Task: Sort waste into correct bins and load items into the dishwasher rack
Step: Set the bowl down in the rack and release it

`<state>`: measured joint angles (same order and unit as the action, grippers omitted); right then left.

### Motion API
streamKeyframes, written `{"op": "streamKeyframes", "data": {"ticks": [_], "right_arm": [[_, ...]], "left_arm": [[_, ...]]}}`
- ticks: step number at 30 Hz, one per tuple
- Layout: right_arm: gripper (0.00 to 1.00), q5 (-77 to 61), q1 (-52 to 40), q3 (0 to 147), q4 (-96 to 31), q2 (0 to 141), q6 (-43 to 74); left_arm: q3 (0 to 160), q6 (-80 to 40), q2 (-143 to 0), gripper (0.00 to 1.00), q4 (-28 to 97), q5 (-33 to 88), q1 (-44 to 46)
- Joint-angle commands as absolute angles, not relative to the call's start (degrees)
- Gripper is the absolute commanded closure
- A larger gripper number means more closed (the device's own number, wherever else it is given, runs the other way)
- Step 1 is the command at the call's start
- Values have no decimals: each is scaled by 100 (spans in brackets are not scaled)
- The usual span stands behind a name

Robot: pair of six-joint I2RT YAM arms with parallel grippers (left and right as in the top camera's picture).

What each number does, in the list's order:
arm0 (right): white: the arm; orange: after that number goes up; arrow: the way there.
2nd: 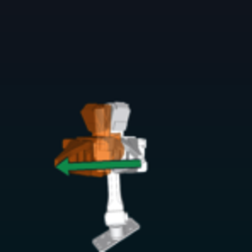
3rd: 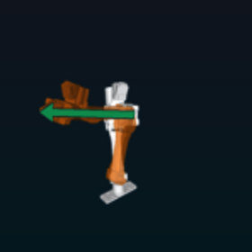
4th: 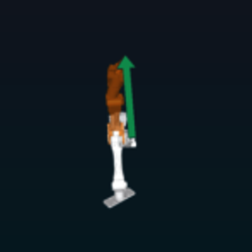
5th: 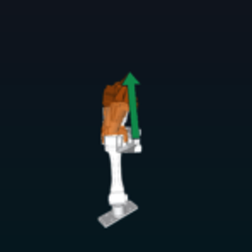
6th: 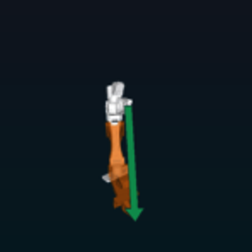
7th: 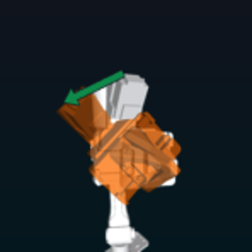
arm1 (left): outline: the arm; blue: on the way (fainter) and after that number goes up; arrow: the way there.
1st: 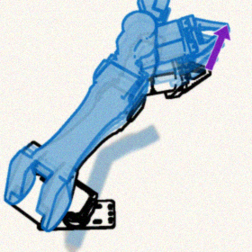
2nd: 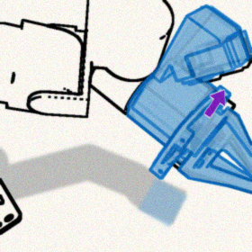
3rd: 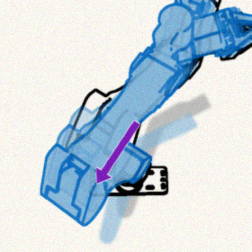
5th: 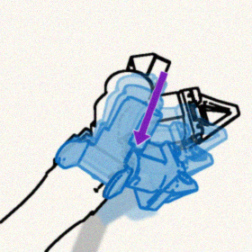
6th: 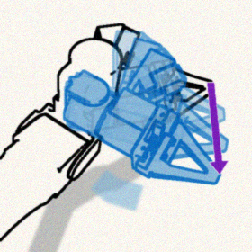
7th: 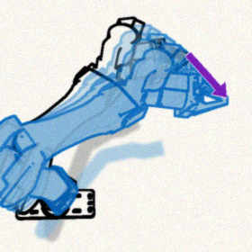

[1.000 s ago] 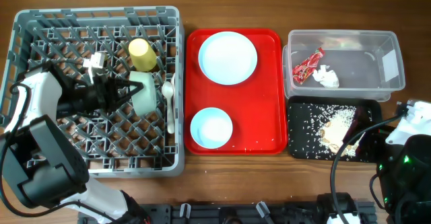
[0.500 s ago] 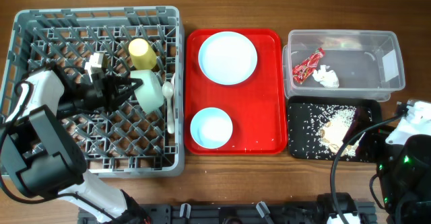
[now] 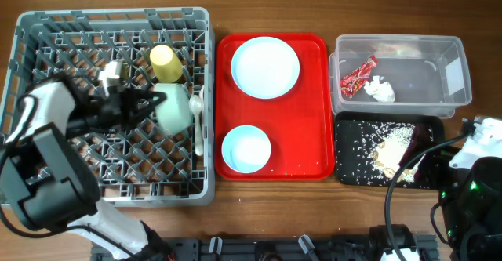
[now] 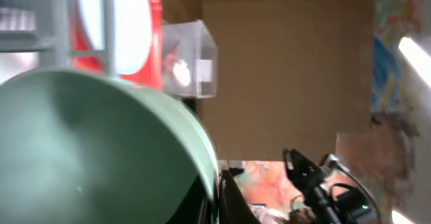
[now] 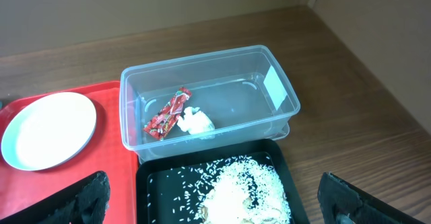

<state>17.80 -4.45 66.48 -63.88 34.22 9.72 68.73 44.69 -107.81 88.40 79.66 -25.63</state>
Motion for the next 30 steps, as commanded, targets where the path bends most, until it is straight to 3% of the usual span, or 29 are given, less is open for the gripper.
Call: {"op": "streamKeyframes", "data": {"ticks": [1,3,6,8,9,13,18,25,27,30], "right_arm": [[0,1745,-464,6685,-6372,3417,904],[0,1745,-464,6685,-6372,3417,902],[0,1745,-464,6685,-6372,3417,904],[0,1745,-464,6685,-6372,3417,904],[0,1745,-464,6685,-6372,3417,902],[0,1745,-464,6685,-6372,3417,902],[0,1745,-464,6685,-6372,3417,902],[0,1745,-464,6685,-6372,3417,904],[0,1745,-464,6685,-6372,3417,904],[0,1745,-464,6685,-6372,3417,902]], "left_arm": [[6847,4565,-10855,96,8713,7052,-2974],[6847,4560,-10855,96,8650,6997,-3129],[6847,4556,-10855,80,8643,6995,-3286],[6855,4316,-10855,75,8654,7000,-3382],[6893,4023,-10855,0,8654,7004,-3498],[7142,3247,-10853,0,8844,7022,-3948],[7907,3258,-10696,0,9666,7065,-4383],[8132,3159,-9310,1,9426,6982,-3959],[8130,2154,-8976,0,8840,6324,-3642],[8130,-279,-8698,0,7815,3562,-2818]]}}
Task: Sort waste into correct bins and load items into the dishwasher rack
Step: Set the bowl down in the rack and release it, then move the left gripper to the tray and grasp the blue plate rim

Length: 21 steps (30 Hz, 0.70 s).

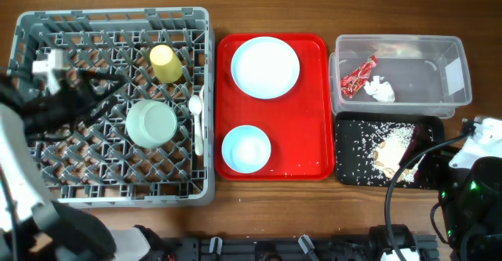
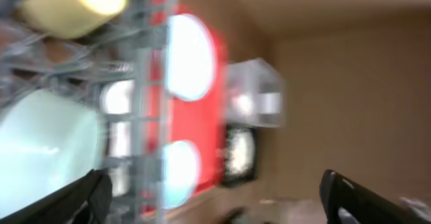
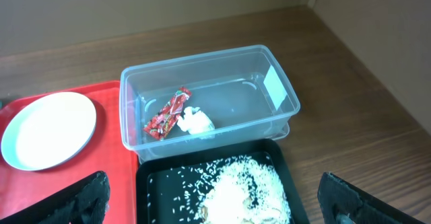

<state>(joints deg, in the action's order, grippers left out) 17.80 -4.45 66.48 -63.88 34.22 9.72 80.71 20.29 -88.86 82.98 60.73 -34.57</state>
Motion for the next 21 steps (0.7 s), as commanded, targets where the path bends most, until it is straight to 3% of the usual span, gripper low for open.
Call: {"op": "streamKeyframes", "data": {"ticks": [1,4,8,9,10,12,21], "right_arm": [[0,1745,-464,6685,-6372,3417,902],[0,1745,-464,6685,-6372,3417,904],[0,1745,-464,6685,-6372,3417,902],[0,1745,-464,6685,-6372,3417,899],[0,1745,-464,6685,-6372,3417,902],[0,1745,-464,6685,-6372,3417,902],[0,1745,-464,6685,-6372,3417,904]], "left_arm": [[8130,-753,-8689,0,7682,2705,-2381],[8123,-821,-8737,0,7336,1874,-1354],[8123,-1459,-8744,0,7249,1925,-508],[8123,-1459,-8744,23,7269,1946,-336],[8121,-1459,-8744,59,7303,1938,-209],[8012,-1616,-8744,96,7400,1835,75],[6576,-3030,-8744,96,6171,-521,257]]}}
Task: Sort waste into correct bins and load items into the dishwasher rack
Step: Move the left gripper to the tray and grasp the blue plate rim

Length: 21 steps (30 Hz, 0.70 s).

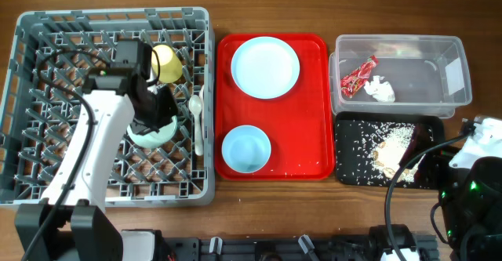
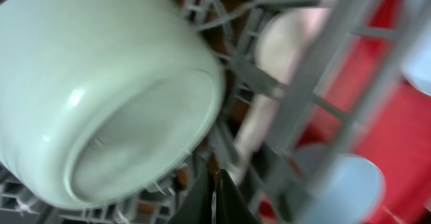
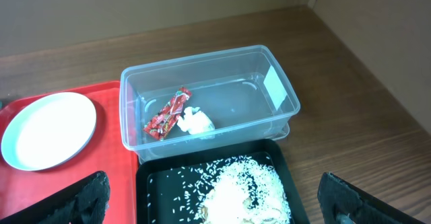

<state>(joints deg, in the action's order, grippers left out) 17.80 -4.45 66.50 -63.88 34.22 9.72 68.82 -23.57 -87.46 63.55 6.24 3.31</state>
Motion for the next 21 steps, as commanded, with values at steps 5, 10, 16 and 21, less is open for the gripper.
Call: {"op": "streamKeyframes", "data": {"ticks": [5,10,16,21], "right_arm": [[0,1745,-464,6685,-6372,3417,902],[0,1745,-464,6685,-6372,3417,902],[0,1745,-464,6685,-6372,3417,902],[0,1745,-464,6685,-6372,3417,902]], "left_arm": [[7157,-3074,-8687,96,6648,-1297,-47],[7658,-3398,-8578,96,6877,-1535,-145],[7679,-3319,-8125,96,6707,-231,123],[7679,-2873,-8344,83,5592,659,1079]]}}
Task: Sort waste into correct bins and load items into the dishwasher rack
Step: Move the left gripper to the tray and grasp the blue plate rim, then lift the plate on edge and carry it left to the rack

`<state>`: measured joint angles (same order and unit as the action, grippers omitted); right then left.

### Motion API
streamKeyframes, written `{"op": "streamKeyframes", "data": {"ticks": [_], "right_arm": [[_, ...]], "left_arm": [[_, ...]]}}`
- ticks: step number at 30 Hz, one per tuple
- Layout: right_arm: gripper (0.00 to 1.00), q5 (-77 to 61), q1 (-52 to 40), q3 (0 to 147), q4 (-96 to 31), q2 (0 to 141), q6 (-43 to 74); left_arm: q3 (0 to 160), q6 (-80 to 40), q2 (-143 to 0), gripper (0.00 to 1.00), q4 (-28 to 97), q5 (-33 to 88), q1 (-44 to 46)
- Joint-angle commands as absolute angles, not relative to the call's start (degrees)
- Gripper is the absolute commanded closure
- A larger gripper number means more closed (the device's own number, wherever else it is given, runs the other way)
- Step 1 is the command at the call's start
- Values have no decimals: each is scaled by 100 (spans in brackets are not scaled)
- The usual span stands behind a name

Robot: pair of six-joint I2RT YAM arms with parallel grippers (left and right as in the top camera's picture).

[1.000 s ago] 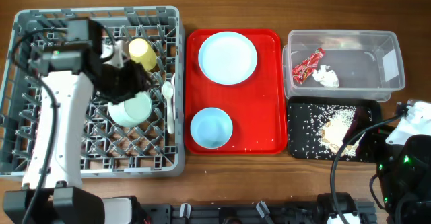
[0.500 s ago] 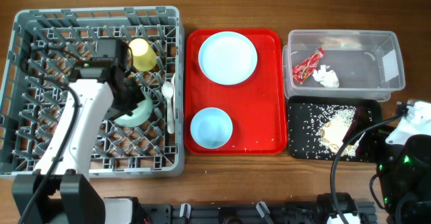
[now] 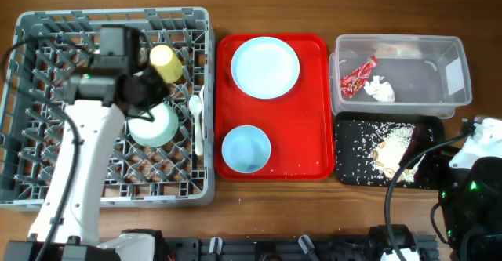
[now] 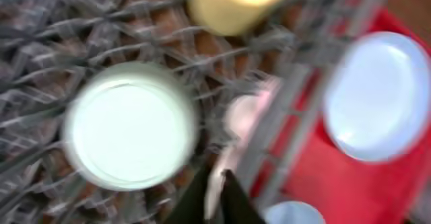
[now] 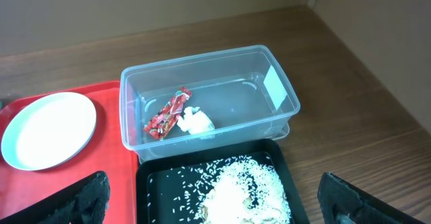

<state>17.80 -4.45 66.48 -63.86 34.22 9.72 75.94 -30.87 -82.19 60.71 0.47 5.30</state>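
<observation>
In the grey dishwasher rack (image 3: pixel 31 26) a pale green bowl (image 3: pixel 154 126) lies bottom up, with a yellow cup (image 3: pixel 165 63) behind it and a white spoon (image 3: pixel 196 116) at its right. My left gripper (image 3: pixel 143 89) hangs over the rack between cup and bowl; in the blurred left wrist view its fingers (image 4: pixel 202 196) stand shut on nothing beside the bowl (image 4: pixel 128 133). The white plate (image 3: pixel 265 67) and light blue bowl (image 3: pixel 245 148) sit on the red tray (image 3: pixel 314 96). My right gripper (image 5: pixel 217 190) is open over the black tray of rice (image 5: pixel 246 183).
A clear bin (image 3: pixel 439 77) at the back right holds a red wrapper (image 3: pixel 358 75) and a crumpled tissue (image 3: pixel 380 89). The black rice tray (image 3: pixel 353 135) lies in front of it. The right arm's base (image 3: pixel 471 183) fills the near right corner.
My left gripper, still shut, has moved from low at the green bowl's right side to higher over the rack, nearer the yellow cup. The bowl stays bottom up. The right arm is unmoved.
My left gripper first held the green bowl on its side in the rack. Then the bowl lay bottom up and the gripper stood open at the rack's left. It was then shut beside the bowl's right edge, and now hangs shut above bowl and cup.
</observation>
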Motion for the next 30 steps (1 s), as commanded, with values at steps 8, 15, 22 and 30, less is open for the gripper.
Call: {"op": "streamKeyframes", "data": {"ticks": [8,15,22,30], "right_arm": [[0,1745,-464,6685,-6372,3417,902],[0,1745,-464,6685,-6372,3417,902],[0,1745,-464,6685,-6372,3417,902],[0,1745,-464,6685,-6372,3417,902]], "left_arm": [[7677,-2873,-9496,62,3269,523,3170],[7677,-2871,-11233,48,1503,-611,4134],[7677,-2871,-11793,53,1129,-611,4136],[7677,-2871,-12103,55,937,-609,4136]]}}
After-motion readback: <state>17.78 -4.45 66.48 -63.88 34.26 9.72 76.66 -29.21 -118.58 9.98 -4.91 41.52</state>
